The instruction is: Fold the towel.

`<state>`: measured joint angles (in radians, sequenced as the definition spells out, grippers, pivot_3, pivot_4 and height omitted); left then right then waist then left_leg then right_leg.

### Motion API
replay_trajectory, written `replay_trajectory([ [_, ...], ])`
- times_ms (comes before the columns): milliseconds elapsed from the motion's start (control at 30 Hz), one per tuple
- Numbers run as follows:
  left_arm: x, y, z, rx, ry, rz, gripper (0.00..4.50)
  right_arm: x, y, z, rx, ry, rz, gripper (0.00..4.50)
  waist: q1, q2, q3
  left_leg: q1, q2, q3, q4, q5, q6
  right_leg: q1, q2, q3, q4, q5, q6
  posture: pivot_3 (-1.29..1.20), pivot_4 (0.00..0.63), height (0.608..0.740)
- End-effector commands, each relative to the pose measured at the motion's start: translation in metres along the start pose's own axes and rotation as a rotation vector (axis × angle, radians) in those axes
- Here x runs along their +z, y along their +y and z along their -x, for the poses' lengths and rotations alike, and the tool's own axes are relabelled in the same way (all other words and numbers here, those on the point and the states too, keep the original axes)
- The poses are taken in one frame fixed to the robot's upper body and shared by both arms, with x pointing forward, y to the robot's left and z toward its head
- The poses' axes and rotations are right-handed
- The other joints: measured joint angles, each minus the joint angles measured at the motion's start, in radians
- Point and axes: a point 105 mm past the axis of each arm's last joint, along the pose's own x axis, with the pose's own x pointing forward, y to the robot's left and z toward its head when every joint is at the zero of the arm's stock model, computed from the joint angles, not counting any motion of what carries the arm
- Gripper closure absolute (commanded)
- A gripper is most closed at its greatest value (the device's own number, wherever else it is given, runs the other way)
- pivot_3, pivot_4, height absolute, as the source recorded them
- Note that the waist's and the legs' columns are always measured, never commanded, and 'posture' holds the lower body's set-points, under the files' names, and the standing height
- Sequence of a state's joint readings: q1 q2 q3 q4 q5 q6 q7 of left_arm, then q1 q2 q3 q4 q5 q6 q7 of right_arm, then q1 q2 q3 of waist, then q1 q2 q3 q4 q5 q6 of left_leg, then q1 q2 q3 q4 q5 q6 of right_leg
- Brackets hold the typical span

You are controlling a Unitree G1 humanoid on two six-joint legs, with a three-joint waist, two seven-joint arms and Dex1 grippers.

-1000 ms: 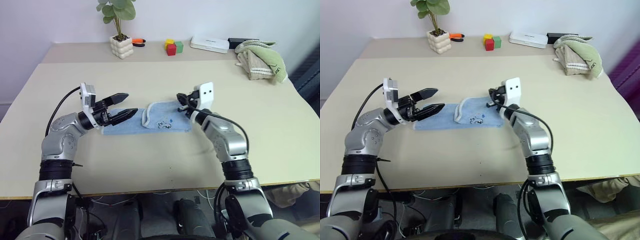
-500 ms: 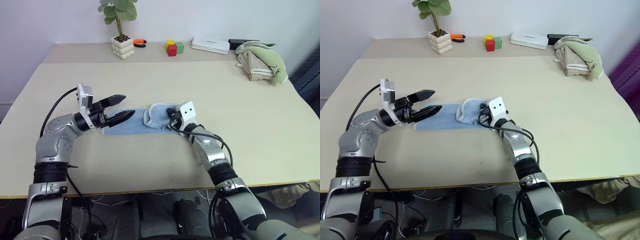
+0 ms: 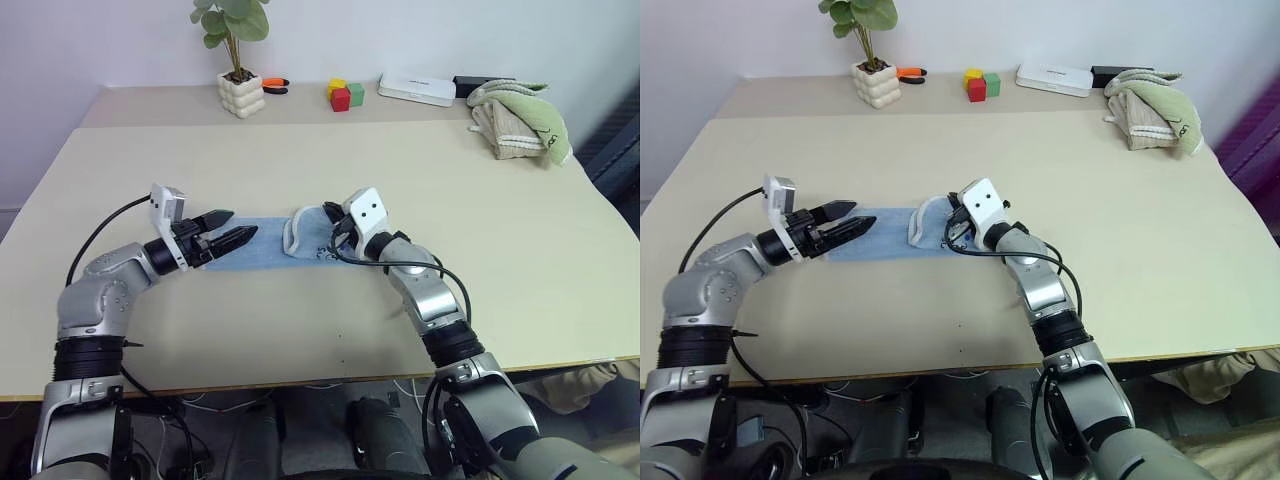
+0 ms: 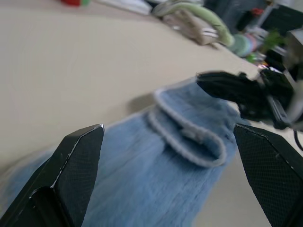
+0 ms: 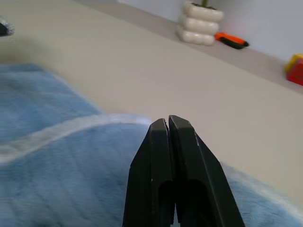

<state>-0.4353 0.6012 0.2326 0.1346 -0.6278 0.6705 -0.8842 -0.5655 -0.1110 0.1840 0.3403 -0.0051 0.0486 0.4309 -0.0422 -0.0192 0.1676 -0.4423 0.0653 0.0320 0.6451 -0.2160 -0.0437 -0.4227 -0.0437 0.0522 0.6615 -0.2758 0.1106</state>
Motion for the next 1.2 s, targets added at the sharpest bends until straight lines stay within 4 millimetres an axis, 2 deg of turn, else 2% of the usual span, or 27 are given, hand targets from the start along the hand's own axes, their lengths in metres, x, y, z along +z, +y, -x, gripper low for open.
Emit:
replay_trajectory([
  [33,0.019,-0.004,0.011,0.022,-0.056,0.061,0.0,-0.004,0.014,0.0,0.042,-0.012,-0.032,4.46,0.001,0.0,0.0,0.0,0.0,0.0,0.0,0.0,0.0,0.0,0.0,0.0,0.0,0.0,0.0,0.0,0.15,0.74],
  [167,0.022,-0.002,0.021,0.074,-0.081,0.109,0.0,-0.008,0.034,0.0,0.114,-0.009,-0.042,4.46,-0.002,0.0,0.0,0.0,0.0,0.0,0.0,0.0,0.0,0.0,0.0,0.0,0.0,0.0,0.0,0.0,0.15,0.74],
  [300,0.022,0.019,0.033,0.196,-0.098,0.161,0.0,-0.017,0.048,0.001,0.175,0.022,0.007,4.46,-0.001,0.0,0.0,0.0,0.0,0.0,0.0,0.0,0.0,0.0,0.0,0.0,0.0,0.0,0.0,0.0,0.15,0.74],
  [400,0.015,0.034,0.039,0.273,-0.081,0.209,0.0,-0.022,0.051,0.002,0.192,0.045,0.068,4.46,0.0,0.0,0.0,0.0,0.0,0.0,0.0,0.0,0.0,0.0,0.0,0.0,0.0,0.0,0.0,0.0,0.15,0.74],
  [467,0.011,0.04,0.043,0.288,-0.095,0.28,0.0,-0.014,0.04,-0.001,0.152,0.024,-0.012,4.46,0.0,0.0,0.0,0.0,0.0,0.0,0.0,0.0,0.0,0.0,0.0,0.0,0.0,0.0,0.0,0.0,0.15,0.74],
  [533,0.009,0.043,0.046,0.3,-0.102,0.316,0.0,0.002,0.023,-0.001,0.115,-0.027,-0.081,3.95,0.0,0.0,0.0,0.0,0.0,0.0,0.0,0.0,0.0,0.0,0.0,0.0,0.0,0.0,0.0,0.0,0.15,0.74],
  [600,0.009,0.045,0.05,0.299,-0.112,0.366,0.0,0.017,0.018,0.003,0.15,-0.08,-0.094,3.18,0.002,0.0,0.0,0.0,0.0,0.0,0.0,0.0,0.0,0.0,-0.001,0.0,0.0,0.0,0.0,0.0,0.15,0.74],
  [733,0.016,0.036,0.05,0.254,-0.163,0.454,0.0,0.045,-0.001,0.016,0.167,-0.15,-0.095,1.1,0.003,-0.001,0.0,0.0,0.0,0.0,0.0,0.0,0.0,0.0,-0.001,-0.001,0.0,0.0,0.0,0.0,0.15,0.74],
  [800,0.016,0.032,0.056,0.232,-0.229,0.607,0.0,0.055,-0.007,0.026,0.197,-0.167,-0.057,0.11,0.004,-0.001,0.0,0.0,0.0,0.0,0.0,0.0,0.0,0.0,-0.001,-0.001,0.0,0.0,0.0,0.0,0.15,0.74],
  [900,0.0,0.012,0.069,0.166,-0.235,0.761,0.0,0.063,-0.016,0.043,0.228,-0.158,-0.009,0.04,-0.001,-0.001,0.0,0.0,0.0,-0.001,0.0,0.0,0.0,0.0,-0.002,-0.001,0.0,0.0,0.0,0.0,0.15,0.74],
  [967,-0.01,-0.001,0.078,0.183,-0.173,0.735,0.0,0.062,-0.023,0.053,0.242,-0.122,0.04,0.04,-0.005,-0.001,0.0,0.0,0.0,0.0,0.0,0.0,0.0,0.0,-0.002,0.0,0.0,0.0,0.0,0.0,0.15,0.74],
  [1067,-0.01,0.002,0.09,0.233,-0.237,0.796,0.0,0.065,-0.037,0.067,0.248,-0.085,0.058,0.04,0.003,-0.001,0.0,0.0,0.0,-0.001,0.0,0.0,0.0,0.0,-0.001,-0.001,0.001,0.0,0.0,0.0,0.15,0.74],
  [1200,-0.019,-0.013,0.083,0.236,-0.262,0.888,0.0,0.073,-0.043,0.089,0.333,-0.052,0.046,0.04,0.022,-0.001,0.0,0.001,-0.001,-0.001,0.001,0.0,-0.001,0.001,-0.003,-0.001,0.001,0.0,-0.001,0.0,0.15,0.74],
])
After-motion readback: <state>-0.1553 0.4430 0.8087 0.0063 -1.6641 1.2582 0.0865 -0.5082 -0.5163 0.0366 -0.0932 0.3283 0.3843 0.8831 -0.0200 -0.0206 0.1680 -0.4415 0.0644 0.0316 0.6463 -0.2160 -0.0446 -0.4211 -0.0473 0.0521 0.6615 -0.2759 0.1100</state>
